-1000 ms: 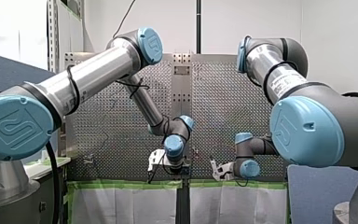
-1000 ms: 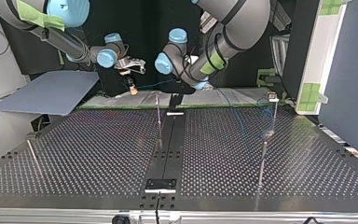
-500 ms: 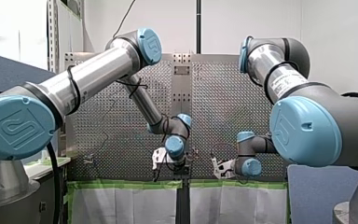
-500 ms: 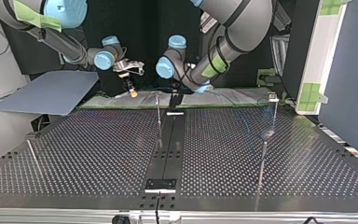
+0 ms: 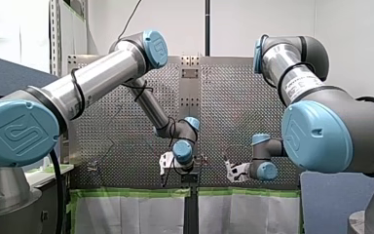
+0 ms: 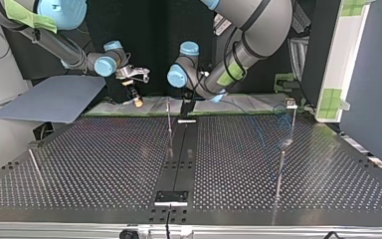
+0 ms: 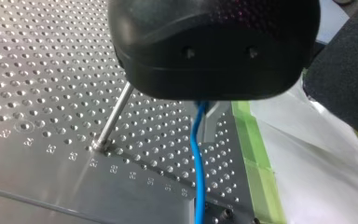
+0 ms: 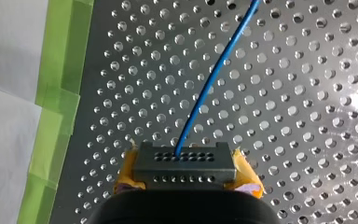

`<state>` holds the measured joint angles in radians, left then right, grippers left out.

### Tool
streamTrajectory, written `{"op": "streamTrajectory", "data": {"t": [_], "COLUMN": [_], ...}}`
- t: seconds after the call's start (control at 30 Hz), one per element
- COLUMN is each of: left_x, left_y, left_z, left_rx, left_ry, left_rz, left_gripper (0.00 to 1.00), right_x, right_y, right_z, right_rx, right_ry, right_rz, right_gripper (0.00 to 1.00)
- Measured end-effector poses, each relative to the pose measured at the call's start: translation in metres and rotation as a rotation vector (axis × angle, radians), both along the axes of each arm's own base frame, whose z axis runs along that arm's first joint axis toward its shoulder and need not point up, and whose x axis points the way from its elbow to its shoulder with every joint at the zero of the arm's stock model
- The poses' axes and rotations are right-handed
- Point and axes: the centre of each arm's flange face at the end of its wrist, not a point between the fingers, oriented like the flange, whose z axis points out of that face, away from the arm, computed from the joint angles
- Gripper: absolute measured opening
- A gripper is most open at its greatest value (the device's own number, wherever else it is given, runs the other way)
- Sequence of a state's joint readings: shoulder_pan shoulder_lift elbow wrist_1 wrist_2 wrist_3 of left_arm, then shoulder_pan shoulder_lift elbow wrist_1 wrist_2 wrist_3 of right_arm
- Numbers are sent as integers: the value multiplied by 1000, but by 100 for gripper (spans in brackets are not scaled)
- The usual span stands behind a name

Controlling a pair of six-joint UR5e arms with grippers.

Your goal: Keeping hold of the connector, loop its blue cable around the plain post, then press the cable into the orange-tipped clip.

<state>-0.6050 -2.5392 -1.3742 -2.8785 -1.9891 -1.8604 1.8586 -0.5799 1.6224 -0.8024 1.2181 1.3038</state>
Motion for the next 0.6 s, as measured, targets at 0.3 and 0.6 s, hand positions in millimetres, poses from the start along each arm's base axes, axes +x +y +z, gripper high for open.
{"op": "streamTrajectory", "data": {"t": [0.3, 0.6], "left_x": [6, -6], "left_y": [0, -1], "left_z": [3, 2], "left_rx": [-6, 35], "left_ry": [-7, 21], "left_rz": [3, 11], "left_gripper": [0, 0], "right_x": [-5, -5], "right_y": [-3, 0], "right_z": [1, 0], "right_rx": [3, 14], "right_ry": [-9, 7], "right_rz": [0, 14], "right_gripper": [0, 0]}}
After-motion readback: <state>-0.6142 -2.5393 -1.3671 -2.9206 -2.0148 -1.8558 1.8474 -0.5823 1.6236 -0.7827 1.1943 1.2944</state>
